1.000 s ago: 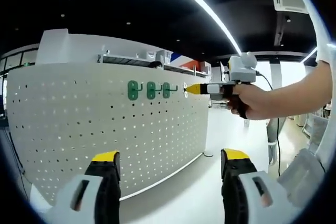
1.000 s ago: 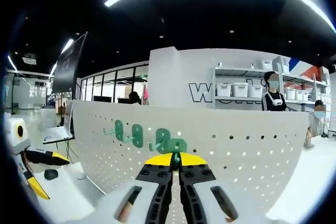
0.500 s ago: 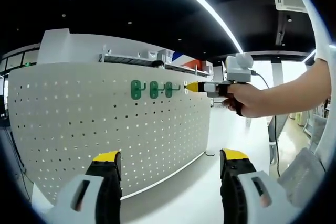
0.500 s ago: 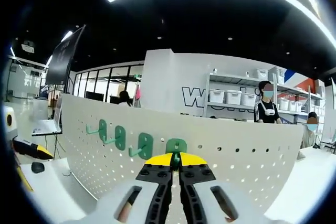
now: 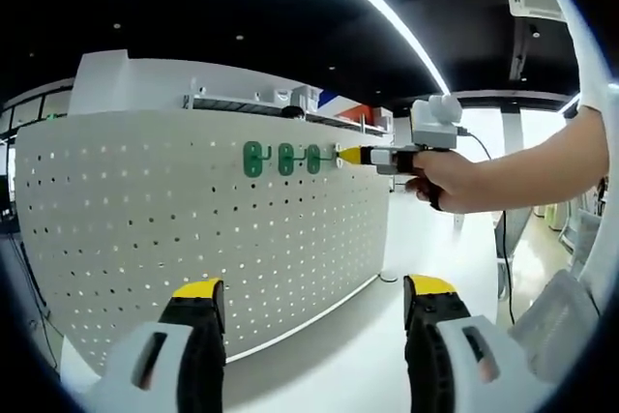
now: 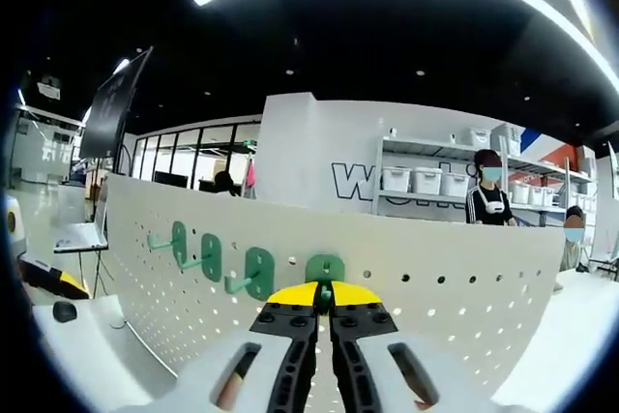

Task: Insert the hook assembly into the mounting plate slot until the hook locks in place.

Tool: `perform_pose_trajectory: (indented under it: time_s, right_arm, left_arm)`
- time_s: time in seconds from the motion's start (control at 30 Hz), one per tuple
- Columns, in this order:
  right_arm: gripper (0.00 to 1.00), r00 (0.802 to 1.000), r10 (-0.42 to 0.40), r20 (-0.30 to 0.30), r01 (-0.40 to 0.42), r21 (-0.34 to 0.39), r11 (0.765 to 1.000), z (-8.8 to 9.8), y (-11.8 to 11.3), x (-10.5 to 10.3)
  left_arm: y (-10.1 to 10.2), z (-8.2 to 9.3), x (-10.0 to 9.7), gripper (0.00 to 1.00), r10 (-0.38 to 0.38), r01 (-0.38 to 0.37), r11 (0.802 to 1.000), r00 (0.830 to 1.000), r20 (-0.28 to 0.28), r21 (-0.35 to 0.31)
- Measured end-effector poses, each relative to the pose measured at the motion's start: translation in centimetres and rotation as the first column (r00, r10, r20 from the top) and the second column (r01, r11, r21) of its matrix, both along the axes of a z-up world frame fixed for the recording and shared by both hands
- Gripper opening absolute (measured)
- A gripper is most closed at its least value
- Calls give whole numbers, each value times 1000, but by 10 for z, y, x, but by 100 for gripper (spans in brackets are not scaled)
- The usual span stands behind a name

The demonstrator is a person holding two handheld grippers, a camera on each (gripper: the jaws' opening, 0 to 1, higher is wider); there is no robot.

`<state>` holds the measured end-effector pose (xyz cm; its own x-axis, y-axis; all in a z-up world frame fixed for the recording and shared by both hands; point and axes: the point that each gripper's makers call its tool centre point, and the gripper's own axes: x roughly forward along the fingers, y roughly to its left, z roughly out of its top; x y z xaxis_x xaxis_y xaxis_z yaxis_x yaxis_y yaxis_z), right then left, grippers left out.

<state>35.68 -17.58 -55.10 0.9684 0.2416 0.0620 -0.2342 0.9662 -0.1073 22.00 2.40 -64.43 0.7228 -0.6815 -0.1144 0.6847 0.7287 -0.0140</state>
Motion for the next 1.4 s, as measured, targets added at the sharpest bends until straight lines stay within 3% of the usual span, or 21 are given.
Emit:
perform_pose_trajectory:
  time_s: [0.47,0.77,0.83,1.2,1.4]
  right_arm:
    - [1,998,-49,31,48,18,999,-2,1,5]
    - [1,985,-174,17,173,44,984,-4,1,7]
    - [1,985,-174,14,173,80,982,-4,0,7]
    - [2,991,-136,17,135,52,990,-5,0,4]
    - [9,997,-74,18,73,64,995,-6,5,2]
  left_arm:
    - [0,-3,-2,76,3,-2,1000,1000,-8,21]
    - [1,-4,-2,75,2,-2,1000,1000,-9,21]
    - [1,-4,-2,75,2,-2,1000,1000,-10,20]
    - [-1,-3,-5,75,-2,2,1000,1000,-4,6]
    - [3,-3,-4,75,7,-7,1000,1000,-9,-4]
